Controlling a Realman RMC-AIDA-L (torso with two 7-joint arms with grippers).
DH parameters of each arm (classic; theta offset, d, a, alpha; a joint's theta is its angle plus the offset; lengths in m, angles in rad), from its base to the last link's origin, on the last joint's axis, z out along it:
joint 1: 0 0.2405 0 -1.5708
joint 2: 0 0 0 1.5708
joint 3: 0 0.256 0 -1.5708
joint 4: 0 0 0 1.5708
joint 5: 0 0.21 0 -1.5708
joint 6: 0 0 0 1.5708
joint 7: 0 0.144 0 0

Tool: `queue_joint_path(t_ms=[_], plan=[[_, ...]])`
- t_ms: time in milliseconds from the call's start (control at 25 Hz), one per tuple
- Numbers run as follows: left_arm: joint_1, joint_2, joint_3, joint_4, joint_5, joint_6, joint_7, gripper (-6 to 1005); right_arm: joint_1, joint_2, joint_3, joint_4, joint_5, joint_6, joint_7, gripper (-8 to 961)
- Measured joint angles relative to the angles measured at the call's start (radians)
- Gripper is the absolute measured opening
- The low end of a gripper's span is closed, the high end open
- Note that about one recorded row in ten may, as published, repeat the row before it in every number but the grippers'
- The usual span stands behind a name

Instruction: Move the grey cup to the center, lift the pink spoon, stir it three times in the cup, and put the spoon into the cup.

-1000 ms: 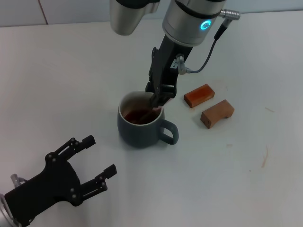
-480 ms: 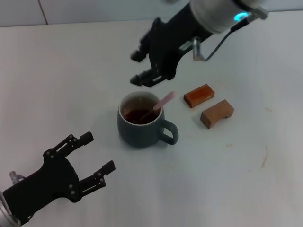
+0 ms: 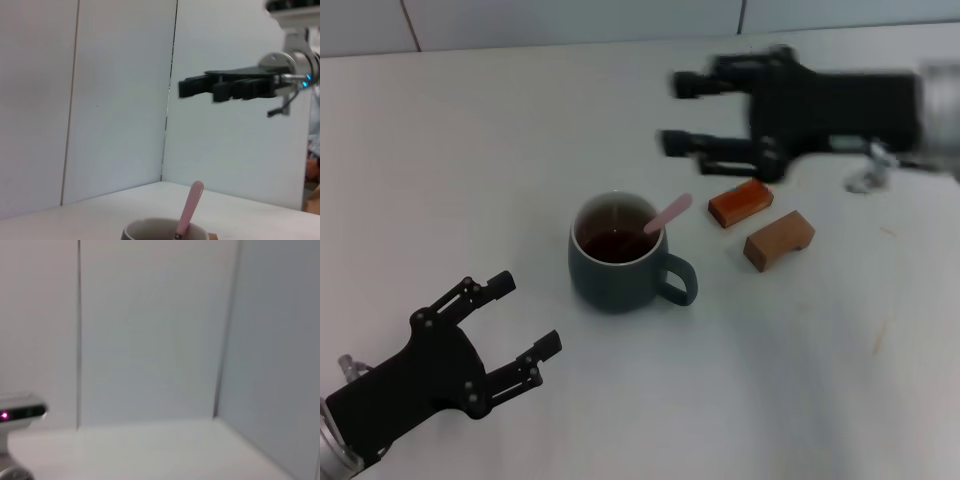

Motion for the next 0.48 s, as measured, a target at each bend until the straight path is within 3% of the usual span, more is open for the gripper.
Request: queue_joint_path(t_ms=[120,160,200,360,480], plan=[[-0.001,0.0,0.0,0.0,0.0,-0.009,0.002,842,-0.016,-0.002,0.118,0.279,0.113,-0.071,-0.264,552],[-0.001,0.0,0.0,0.004,0.0,-0.014,0.001,842,-0.016,-0.004,0.206,0.453,0.141,-0.106,-0.407,555],[-0.001,0.0,0.0,0.004,0.0,-0.014,0.001,842,-0.016,-0.004,0.206,0.453,0.141,-0.106,-0.407,598],[-0.002,0.0,-0.005,0.011,0.0,-0.017,0.0,842,-0.036,-0.02,0.274,0.719,0.141,-0.103,-0.624,769],[0.0,0.0,-0.011,0.013,-0.001,-0.02,0.001,842,-0.048,-0.024,0.27,0.766,0.138,-0.08,-0.655,769]])
